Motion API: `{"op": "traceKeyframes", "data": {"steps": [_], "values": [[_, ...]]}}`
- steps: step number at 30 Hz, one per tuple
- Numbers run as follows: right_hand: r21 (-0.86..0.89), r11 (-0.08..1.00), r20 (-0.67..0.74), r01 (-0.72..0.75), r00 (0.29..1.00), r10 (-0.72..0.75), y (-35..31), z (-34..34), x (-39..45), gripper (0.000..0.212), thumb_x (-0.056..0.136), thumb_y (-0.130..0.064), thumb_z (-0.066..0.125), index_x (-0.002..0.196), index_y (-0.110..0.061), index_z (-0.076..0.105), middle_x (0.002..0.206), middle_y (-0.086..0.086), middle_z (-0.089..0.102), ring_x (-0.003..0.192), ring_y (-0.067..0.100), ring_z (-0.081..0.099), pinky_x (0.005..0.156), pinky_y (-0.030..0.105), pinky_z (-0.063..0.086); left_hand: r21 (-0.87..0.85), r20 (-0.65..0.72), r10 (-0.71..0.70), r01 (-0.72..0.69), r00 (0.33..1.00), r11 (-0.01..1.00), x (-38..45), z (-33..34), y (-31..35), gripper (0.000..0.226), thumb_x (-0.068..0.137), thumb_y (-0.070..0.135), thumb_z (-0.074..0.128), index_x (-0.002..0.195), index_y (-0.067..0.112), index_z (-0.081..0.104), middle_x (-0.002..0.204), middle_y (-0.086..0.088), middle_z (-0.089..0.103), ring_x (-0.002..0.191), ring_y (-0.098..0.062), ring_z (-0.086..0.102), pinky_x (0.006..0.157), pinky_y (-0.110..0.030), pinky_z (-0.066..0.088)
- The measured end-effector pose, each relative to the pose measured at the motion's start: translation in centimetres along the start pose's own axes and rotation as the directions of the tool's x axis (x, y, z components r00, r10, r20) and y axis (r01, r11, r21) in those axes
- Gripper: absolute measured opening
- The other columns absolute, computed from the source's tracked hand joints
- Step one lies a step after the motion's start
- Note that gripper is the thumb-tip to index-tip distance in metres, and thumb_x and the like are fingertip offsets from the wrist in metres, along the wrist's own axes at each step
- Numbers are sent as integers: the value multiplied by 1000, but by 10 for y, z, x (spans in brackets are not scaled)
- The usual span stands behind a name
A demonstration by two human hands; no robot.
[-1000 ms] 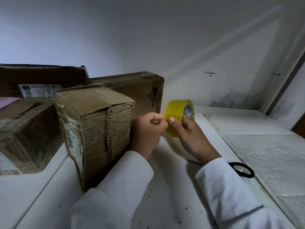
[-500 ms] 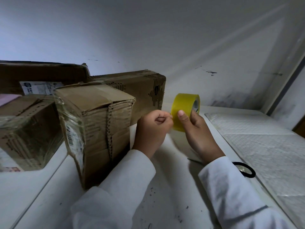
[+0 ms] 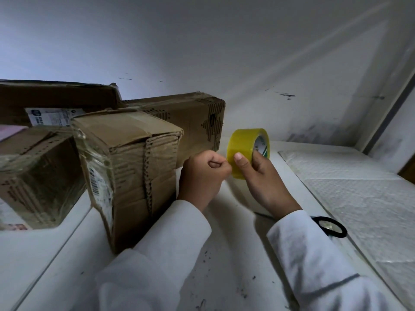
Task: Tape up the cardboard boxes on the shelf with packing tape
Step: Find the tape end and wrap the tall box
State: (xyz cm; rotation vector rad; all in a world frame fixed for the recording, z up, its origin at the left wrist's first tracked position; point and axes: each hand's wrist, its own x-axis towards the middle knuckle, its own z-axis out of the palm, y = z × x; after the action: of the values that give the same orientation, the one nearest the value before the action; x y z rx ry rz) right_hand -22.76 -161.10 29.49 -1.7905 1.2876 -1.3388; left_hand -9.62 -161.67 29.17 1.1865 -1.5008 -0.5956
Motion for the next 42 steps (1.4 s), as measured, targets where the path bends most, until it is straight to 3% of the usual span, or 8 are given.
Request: {"op": "traceKeyframes", "data": {"steps": [5, 9, 12, 20, 29, 34, 39, 42], "values": [[44, 999, 23, -8, 1000, 7, -3, 2, -2, 19, 95, -36, 47, 89, -23, 60, 83, -11, 62, 79, 0, 56, 76, 21, 45, -11, -9, -29, 29, 1000, 1000, 2, -2, 0, 25, 78, 7, 64, 60, 24, 56, 58, 6, 55, 58, -11, 50, 59, -25, 43], [85, 996, -5, -12, 1000, 12, -4, 0, 0, 18, 95, -35, 47, 90, -25, 60, 86, -12, 63, 83, 1, 57, 80, 21, 46, -191, 21, -107, 109, 994, 976, 4, 0, 4, 21, 82, 5, 61, 69, 22, 63, 63, 4, 59, 60, -7, 52, 60, -19, 43], [-8, 1000, 2, 3, 1000, -3, -1, 0, 0, 20, 95, -37, 48, 96, -22, 62, 89, -8, 64, 87, 9, 59, 83, 29, 47, -261, 0, -142, 137, 990, 956, 4, 0, 5, 15, 84, 9, 61, 78, 20, 68, 65, 7, 63, 63, -7, 57, 64, -22, 45], [-235, 972, 32, 26, 999, -19, 4, -1, -2, 28, 93, -47, 46, 98, -23, 59, 94, 8, 62, 90, 23, 57, 83, 42, 49, -157, 21, -107, 109, 994, 982, 4, -4, 1, 18, 80, 7, 66, 72, 23, 67, 62, 11, 62, 61, -5, 56, 64, -21, 45], [-241, 970, 96, 43, 995, -20, 2, -1, -4, 31, 93, -48, 44, 93, -21, 58, 93, 7, 60, 88, 22, 55, 80, 39, 47, -33, 28, -64, 65, 998, 997, 5, -8, -1, 24, 80, 6, 64, 63, 22, 58, 57, 6, 54, 57, -8, 49, 58, -21, 42], [-138, 990, 67, 2, 998, 7, -5, -4, -4, 26, 95, -40, 46, 96, -18, 59, 90, 0, 62, 84, 14, 57, 77, 30, 46, -241, 53, -186, 193, 981, 951, 2, -5, 5, 21, 87, 7, 58, 71, 21, 62, 55, 3, 57, 49, -6, 54, 54, -25, 50], [-239, 971, 44, 18, 999, -7, 1, -8, -2, 28, 96, -40, 46, 95, -16, 59, 92, 8, 62, 89, 24, 56, 82, 39, 47, -322, 83, -196, 212, 977, 923, 1, -6, 13, 12, 91, 10, 58, 87, 17, 67, 64, 0, 62, 49, 0, 55, 54, -19, 52], [-279, 960, 67, 25, 998, -6, 4, -8, -1, 29, 95, -44, 45, 92, -19, 58, 90, 6, 61, 89, 24, 54, 82, 40, 47, -329, 145, -267, 301, 953, 895, 2, -7, 10, 6, 90, 15, 63, 91, 15, 69, 63, 1, 62, 50, -2, 56, 56, -21, 52]]}}
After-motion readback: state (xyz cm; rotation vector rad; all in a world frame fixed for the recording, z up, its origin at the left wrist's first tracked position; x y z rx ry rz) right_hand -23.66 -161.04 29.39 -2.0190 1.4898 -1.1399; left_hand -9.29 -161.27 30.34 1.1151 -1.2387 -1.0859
